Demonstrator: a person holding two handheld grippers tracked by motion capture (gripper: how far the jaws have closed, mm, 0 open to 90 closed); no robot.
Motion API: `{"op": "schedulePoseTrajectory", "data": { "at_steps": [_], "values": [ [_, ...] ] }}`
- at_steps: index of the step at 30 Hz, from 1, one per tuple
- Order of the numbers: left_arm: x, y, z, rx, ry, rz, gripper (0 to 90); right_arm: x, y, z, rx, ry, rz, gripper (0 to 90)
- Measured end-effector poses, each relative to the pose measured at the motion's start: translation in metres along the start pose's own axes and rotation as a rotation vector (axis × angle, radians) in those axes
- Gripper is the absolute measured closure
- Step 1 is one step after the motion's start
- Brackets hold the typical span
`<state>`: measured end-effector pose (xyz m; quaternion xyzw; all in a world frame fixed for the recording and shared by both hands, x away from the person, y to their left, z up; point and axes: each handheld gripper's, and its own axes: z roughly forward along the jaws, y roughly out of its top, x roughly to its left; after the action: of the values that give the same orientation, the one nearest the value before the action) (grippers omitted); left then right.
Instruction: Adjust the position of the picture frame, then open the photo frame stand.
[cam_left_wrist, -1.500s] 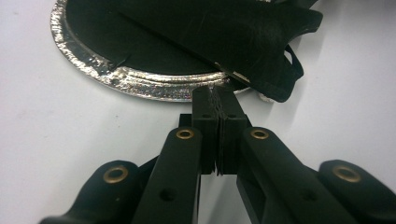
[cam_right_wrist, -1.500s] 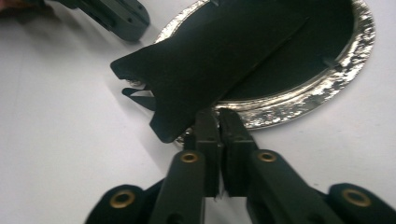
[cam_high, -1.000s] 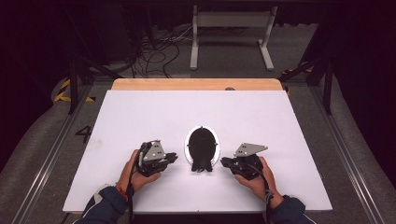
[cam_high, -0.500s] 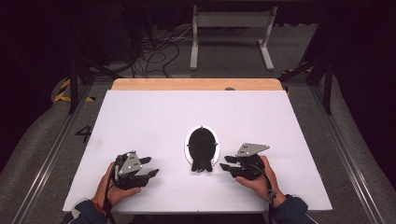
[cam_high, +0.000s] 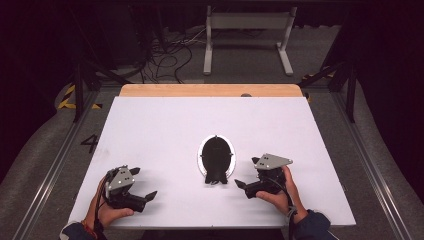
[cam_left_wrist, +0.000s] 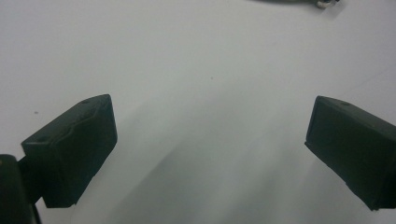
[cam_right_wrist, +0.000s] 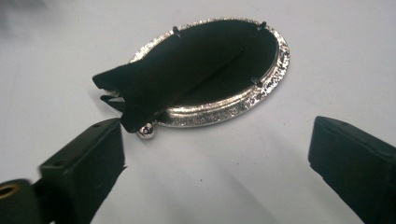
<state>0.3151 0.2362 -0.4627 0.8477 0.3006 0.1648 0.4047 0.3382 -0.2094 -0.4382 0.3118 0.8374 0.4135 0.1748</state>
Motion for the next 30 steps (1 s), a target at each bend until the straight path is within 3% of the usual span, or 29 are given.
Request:
{"op": "schedulePoseTrajectory", "data": {
  "at_steps": [10, 14, 17, 19, 22, 30],
  "values": [
    [0.002, -0.005, -0.002, 0.000, 0.023, -0.016, 3.8, 0.001, -0.004, 0.007, 0.044, 0.089, 0.035, 9.8],
    [0.003, -0.003, -0.002, -0.005, 0.030, -0.019, 4.2, 0.003, -0.005, 0.010, 0.051, 0.131, 0.048, 16.6],
    [0.003, -0.004, -0.001, -0.001, 0.039, -0.026, 4.6, 0.006, -0.005, 0.014, 0.084, 0.145, 0.037, 22.8],
    [0.003, -0.003, -0.002, -0.013, 0.059, -0.014, 6.9, 0.008, -0.005, 0.016, 0.115, 0.139, 0.030, 30.0],
    [0.002, -0.001, -0.003, -0.040, 0.062, -0.029, 8.1, 0.010, -0.005, 0.018, 0.149, 0.147, 0.029, 37.2],
    [-0.003, 0.001, 0.004, -0.008, 0.048, -0.014, 8.4, 0.021, -0.001, 0.019, 0.196, 0.179, -0.016, 49.3]
  ]
}}
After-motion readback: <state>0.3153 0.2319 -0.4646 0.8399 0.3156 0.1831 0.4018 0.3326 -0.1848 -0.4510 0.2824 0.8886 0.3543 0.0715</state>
